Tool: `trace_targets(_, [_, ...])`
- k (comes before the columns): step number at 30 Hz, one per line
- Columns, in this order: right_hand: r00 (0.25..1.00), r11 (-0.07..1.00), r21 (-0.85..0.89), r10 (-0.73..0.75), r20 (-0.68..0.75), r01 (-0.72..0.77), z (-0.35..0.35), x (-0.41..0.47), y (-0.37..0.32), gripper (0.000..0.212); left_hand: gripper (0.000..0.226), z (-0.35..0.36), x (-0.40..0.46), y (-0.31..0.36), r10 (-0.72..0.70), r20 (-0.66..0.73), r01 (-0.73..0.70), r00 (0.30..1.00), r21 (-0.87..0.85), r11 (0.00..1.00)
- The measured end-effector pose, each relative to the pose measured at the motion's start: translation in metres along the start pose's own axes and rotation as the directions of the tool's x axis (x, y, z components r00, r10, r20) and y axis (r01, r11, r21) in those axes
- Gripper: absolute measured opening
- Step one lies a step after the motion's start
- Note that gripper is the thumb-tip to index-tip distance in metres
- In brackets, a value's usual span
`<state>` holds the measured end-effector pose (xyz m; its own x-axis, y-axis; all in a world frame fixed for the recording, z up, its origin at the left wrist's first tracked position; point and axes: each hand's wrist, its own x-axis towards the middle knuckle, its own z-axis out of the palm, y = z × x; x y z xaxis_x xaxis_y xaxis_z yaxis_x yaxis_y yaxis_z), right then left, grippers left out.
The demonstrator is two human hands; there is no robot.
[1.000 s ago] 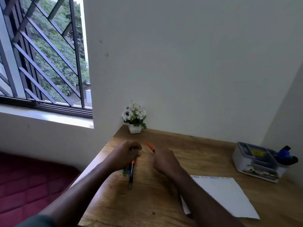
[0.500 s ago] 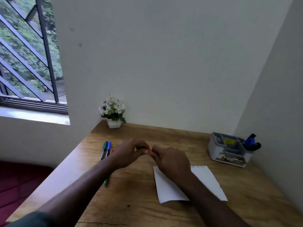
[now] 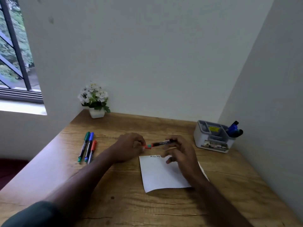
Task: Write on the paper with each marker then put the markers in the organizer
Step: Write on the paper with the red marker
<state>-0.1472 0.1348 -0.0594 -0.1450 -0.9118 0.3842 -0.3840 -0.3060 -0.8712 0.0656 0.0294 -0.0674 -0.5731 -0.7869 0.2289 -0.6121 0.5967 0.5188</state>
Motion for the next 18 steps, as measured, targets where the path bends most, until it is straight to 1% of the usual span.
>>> trace_targets(1, [1.0,0.998,-0.059,-0.018,-0.005,0.018,0.003,-0.005,0.005,0.033,0.024,0.002,0.001,0.0,-0.001,0.022,0.001,1.0,0.012,1.0])
trace_targets(3, [0.998,0.986,-0.15,-0.063,0.027,0.066,0.006,-0.008,0.014,0.025,0.03,0.005,0.003,-0.002,0.013,0.053,-0.015,0.998,0.03,0.999])
trace_targets(5, [0.991,0.983,-0.149,-0.089,0.096,0.103,0.006,-0.005,0.013,0.012,0.03,0.006,0.002,-0.005,0.033,0.068,-0.034,0.997,0.016,0.999])
trace_targets(6, [0.986,0.978,-0.16,-0.114,0.125,0.134,0.003,-0.003,0.011,0.016,0.03,0.006,0.002,-0.007,0.043,0.075,-0.043,0.996,0.003,0.999])
trace_targets(7, [0.979,0.97,-0.184,-0.131,0.154,0.158,0.001,-0.001,0.009,0.025,0.03,0.006,0.002,-0.008,0.054,0.087,-0.053,0.995,-0.013,0.998])
trace_targets(9, [0.971,0.976,-0.168,-0.098,0.219,0.136,-0.004,0.003,0.005,0.036,0.03,0.004,0.001,-0.011,0.078,0.116,-0.069,0.99,-0.081,0.994])
trace_targets(10, [0.965,0.98,-0.163,-0.071,0.251,0.114,-0.006,0.004,0.006,0.036,0.029,0.003,0.001,-0.013,0.088,0.127,-0.071,0.988,-0.131,0.989])
trace_targets(13, [0.951,0.982,-0.178,0.001,0.31,0.057,-0.009,0.008,0.011,0.021,0.025,-0.002,0.001,-0.017,0.104,0.183,-0.063,0.978,-0.215,0.975])
trace_targets(15, [0.948,0.983,-0.175,0.0,0.319,0.059,-0.01,0.008,0.01,0.019,0.029,-0.003,0.002,-0.018,0.111,0.229,-0.067,0.967,-0.193,0.979])
trace_targets(18, [0.953,0.968,-0.221,-0.047,0.301,0.117,-0.002,0.009,0.007,0.016,0.043,-0.004,0.004,-0.012,0.101,0.274,-0.074,0.956,-0.106,0.992])
